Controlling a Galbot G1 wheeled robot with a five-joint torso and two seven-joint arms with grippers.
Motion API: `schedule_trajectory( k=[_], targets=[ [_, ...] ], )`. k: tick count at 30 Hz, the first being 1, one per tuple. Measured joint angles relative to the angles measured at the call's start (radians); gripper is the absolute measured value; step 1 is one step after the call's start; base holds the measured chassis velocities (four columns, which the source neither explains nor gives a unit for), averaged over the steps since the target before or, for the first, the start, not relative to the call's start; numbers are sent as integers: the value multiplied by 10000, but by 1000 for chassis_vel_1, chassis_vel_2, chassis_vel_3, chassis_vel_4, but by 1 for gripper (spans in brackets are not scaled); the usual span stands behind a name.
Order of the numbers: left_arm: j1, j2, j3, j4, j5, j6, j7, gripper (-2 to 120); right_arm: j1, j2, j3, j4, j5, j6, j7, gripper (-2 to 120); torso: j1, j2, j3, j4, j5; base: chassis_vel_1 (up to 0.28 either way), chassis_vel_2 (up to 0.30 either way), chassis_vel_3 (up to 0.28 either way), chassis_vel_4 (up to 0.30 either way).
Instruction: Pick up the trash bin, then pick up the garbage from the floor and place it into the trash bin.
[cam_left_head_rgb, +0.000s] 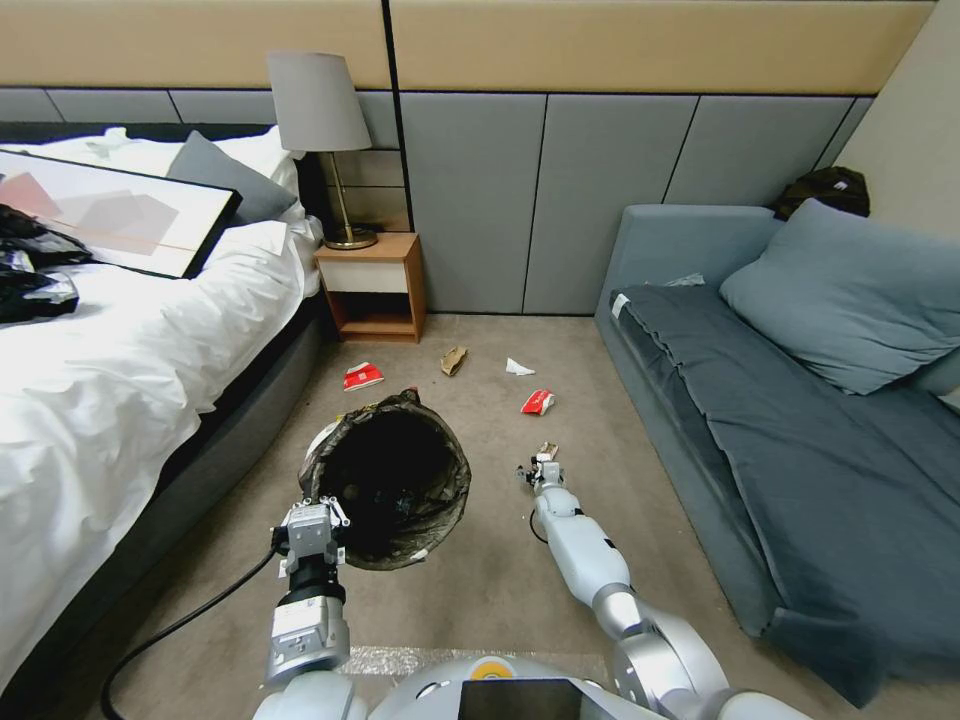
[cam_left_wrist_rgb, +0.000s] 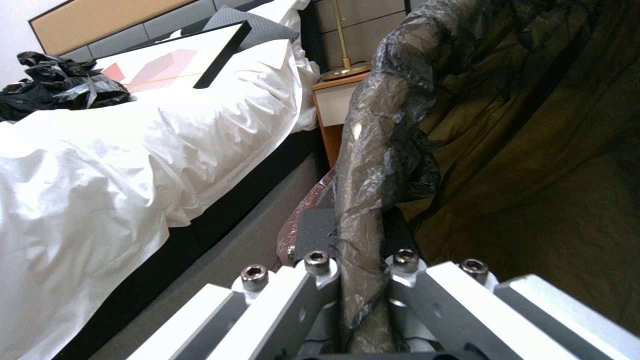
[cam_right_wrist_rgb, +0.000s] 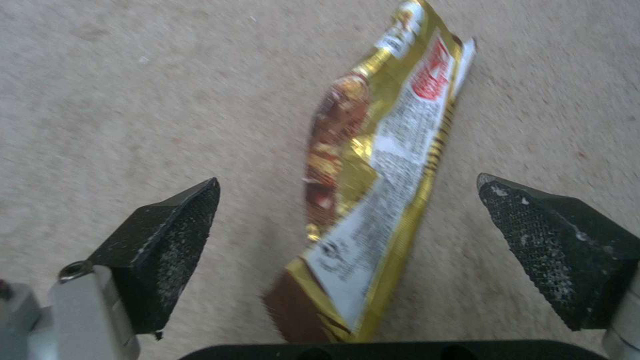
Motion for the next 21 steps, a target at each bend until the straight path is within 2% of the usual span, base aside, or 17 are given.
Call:
schedule_trajectory(
  k=[2, 5, 6, 7, 9, 11, 12, 13, 15, 17, 19, 21],
  targets=[
    [-1, -1, 28, 11, 16, -8, -6, 0, 13, -68, 38, -118, 24, 8, -70, 84, 1, 0, 0, 0, 0, 0, 0, 0, 0],
    [-1, -2, 35, 11, 23, -10, -15, 0, 23, -105, 62, -230, 46, 10, -136, 77, 0, 0, 0, 0, 0, 0, 0, 0, 0],
    [-1, -3, 37, 11, 24, -16, -28, 0, 42, -142, 91, -363, 80, 11, -223, 70, 0, 0, 0, 0, 0, 0, 0, 0, 0],
    [-1, -3, 37, 11, 24, -16, -28, 0, 42, -142, 91, -363, 80, 11, -223, 70, 0, 0, 0, 0, 0, 0, 0, 0, 0],
    [9, -3, 37, -6, 27, -28, -52, 0, 43, -175, 110, -452, 151, 5, -319, 57, 0, 0, 0, 0, 0, 0, 0, 0, 0],
    [12, -4, 36, -9, 29, -35, -57, 0, 43, -175, 116, -482, 173, -2, -344, 55, 0, 0, 0, 0, 0, 0, 0, 0, 0],
    [16, -8, 39, -14, 35, -44, -67, 0, 49, -168, 132, -537, 219, -32, -365, 48, 0, 1, 0, 0, 0, 0, 0, 0, 0],
    [16, -8, 39, -14, 35, -44, -67, 0, 49, -168, 132, -537, 219, -32, -365, 48, 0, 1, 0, 0, 0, 0, 0, 0, 0],
    [27, -22, 62, -18, 58, -63, -91, 0, 76, -137, 167, -724, 267, -58, -406, 37, 0, 1, 0, 1, 0, 0, 0, 0, 0],
    [30, -25, 69, -20, 64, -67, -95, 0, 80, -129, 174, -760, 267, -55, -419, 34, 0, 0, 0, 0, 0, 0, 0, 0, 0],
    [39, -32, 80, -42, 79, -81, -114, 0, 83, -117, 203, -852, 264, -36, -467, 21, 0, 1, -1, 0, -2, 0, 0, 0, 0],
    [40, -33, 82, -43, 79, -81, -114, 0, 83, -114, 206, -868, 263, -31, -476, 19, 0, 1, -1, 1, -2, 0, 0, 0, 0]
  ],
)
